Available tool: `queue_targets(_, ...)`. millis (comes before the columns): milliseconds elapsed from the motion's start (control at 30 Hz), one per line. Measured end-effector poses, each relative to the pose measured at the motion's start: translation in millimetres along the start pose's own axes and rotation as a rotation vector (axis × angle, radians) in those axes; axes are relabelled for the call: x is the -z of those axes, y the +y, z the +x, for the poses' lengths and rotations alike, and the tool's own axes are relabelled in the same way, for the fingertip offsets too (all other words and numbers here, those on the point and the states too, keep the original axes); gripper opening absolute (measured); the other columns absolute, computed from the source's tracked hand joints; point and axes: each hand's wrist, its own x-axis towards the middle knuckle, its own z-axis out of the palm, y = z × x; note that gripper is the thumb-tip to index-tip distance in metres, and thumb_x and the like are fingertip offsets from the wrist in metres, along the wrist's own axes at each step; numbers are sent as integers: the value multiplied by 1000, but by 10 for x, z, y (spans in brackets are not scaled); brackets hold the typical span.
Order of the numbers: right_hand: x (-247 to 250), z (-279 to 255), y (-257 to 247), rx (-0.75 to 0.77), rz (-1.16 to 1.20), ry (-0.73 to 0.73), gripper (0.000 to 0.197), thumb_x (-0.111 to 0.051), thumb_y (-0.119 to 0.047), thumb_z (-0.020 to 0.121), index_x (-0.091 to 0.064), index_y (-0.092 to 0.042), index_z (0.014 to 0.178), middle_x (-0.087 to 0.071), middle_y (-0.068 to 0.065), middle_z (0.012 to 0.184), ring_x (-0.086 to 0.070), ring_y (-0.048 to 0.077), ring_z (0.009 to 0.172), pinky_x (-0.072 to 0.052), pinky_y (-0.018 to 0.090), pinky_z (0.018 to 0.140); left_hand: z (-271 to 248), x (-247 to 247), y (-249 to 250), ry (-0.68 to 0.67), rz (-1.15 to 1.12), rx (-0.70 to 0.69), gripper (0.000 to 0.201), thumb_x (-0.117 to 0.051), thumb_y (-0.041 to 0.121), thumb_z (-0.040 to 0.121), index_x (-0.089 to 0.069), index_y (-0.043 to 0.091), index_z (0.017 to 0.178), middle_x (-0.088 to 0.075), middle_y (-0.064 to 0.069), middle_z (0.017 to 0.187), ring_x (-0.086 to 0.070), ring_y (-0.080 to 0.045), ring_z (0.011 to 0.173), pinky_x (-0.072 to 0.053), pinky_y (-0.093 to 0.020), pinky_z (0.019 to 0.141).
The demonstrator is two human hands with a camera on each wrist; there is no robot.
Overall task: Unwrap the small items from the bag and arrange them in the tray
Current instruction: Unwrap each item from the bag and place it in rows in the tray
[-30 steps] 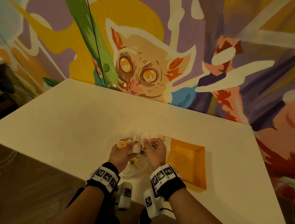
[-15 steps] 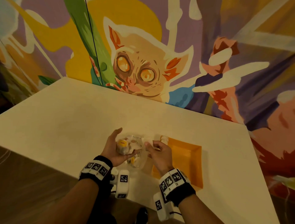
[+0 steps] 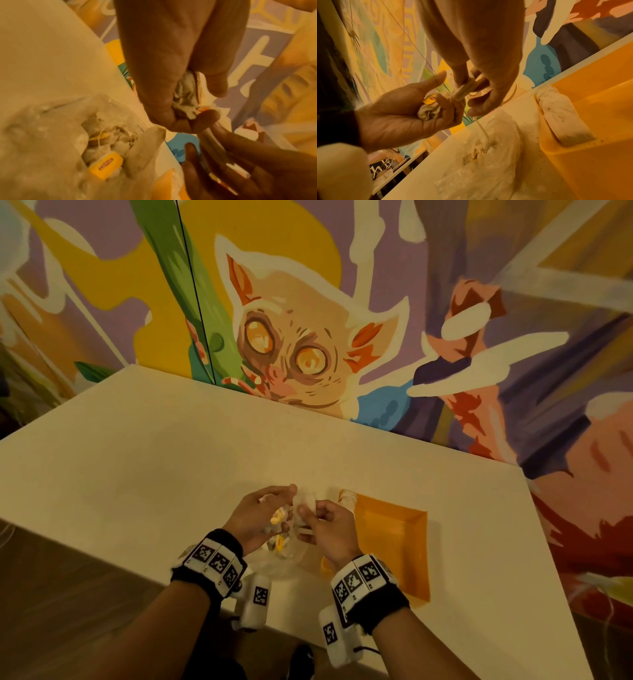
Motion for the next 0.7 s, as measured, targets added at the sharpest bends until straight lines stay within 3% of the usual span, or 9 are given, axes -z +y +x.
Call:
queue_targets(100, 30, 1, -6, 49, -84, 12, 13, -73, -21, 85, -71, -9, 84, -71, 12, 82, -70, 19, 76, -56, 29, 60, -3, -28, 45, 13, 251, -143, 5, -75, 13, 83, -76, 11, 78, -64, -19, 79, -58, -27, 69, -47, -34, 58)
queue_targets(167, 56, -15, -21, 101, -144, 5, 14, -73, -19, 86, -69, -21, 73, -68, 6, 74, -70, 23, 78, -55, 30, 59, 15, -36, 76, 10, 359, -214, 8, -74, 13, 84, -77, 11, 76, -64, -28, 80, -57, -29, 67, -48, -36, 58)
queue_targets(200, 79, -10, -15, 130, -190, 9, 26, -73, -18, 86, -66, -29, 64, -65, -3, 67, -69, 23, 76, -55, 31, 59, 21, -42, 92, 1, 402, -240, 9, -74, 14, 85, -77, 10, 77, -64, -28, 78, -55, -30, 63, -48, -34, 55)
queue_targets(300, 166, 12, -6, 193, -348, 10, 32, -76, -24, 82, -61, -33, 56, -56, -14, 57, -59, 12, 62, -47, 25, 58, 25, -81, 144, -10, 551, -325, 11, -71, 16, 88, -76, 8, 83, -67, -19, 74, -55, -24, 56, -47, -29, 50)
queue_targets(367, 210, 16, -56, 238, -379, 6, 18, -78, -31, 79, -65, -25, 69, -62, -9, 66, -58, 10, 64, -50, 28, 61, 5, -113, 166, -16, 614, -374, 11, -70, 14, 88, -77, 6, 86, -72, -9, 79, -59, -8, 54, -46, -17, 52)
queue_targets(433, 248, 5, -123, 263, -381, 11, 14, -76, -37, 80, -72, -24, 83, -70, -6, 79, -65, 11, 74, -56, 31, 69, -15, -152, 167, -64, 643, -378, 10, -70, 15, 88, -77, 8, 87, -73, 0, 76, -60, -5, 55, -47, -17, 55)
queue_targets(500, 287, -13, -166, 277, -430, 21, 20, -72, -42, 83, -71, -24, 75, -67, -5, 69, -65, 15, 70, -56, 36, 63, -31, -194, 155, -91, 625, -353, 11, -70, 17, 88, -77, 8, 88, -69, 7, 63, -56, -12, 48, -44, -21, 48)
queue_targets(567, 346, -25, -182, 245, -490, 26, 33, -71, -39, 84, -61, -19, 60, -55, -4, 58, -58, 16, 61, -55, 37, 55, -32, -237, 137, -60, 592, -342, 13, -70, 16, 88, -76, 5, 90, -65, 12, 55, -51, -4, 40, -40, -18, 42)
queue_targets(700, 561, -1, -192, 188, -592, 30, 30, -73, -25, 85, -61, -13, 60, -56, -9, 57, -51, 0, 49, -38, 8, 50, 2, -299, 41, 4, 571, -310, 11, -71, 22, 87, -75, 12, 87, -71, 0, 78, -58, -9, 49, -47, -24, 44)
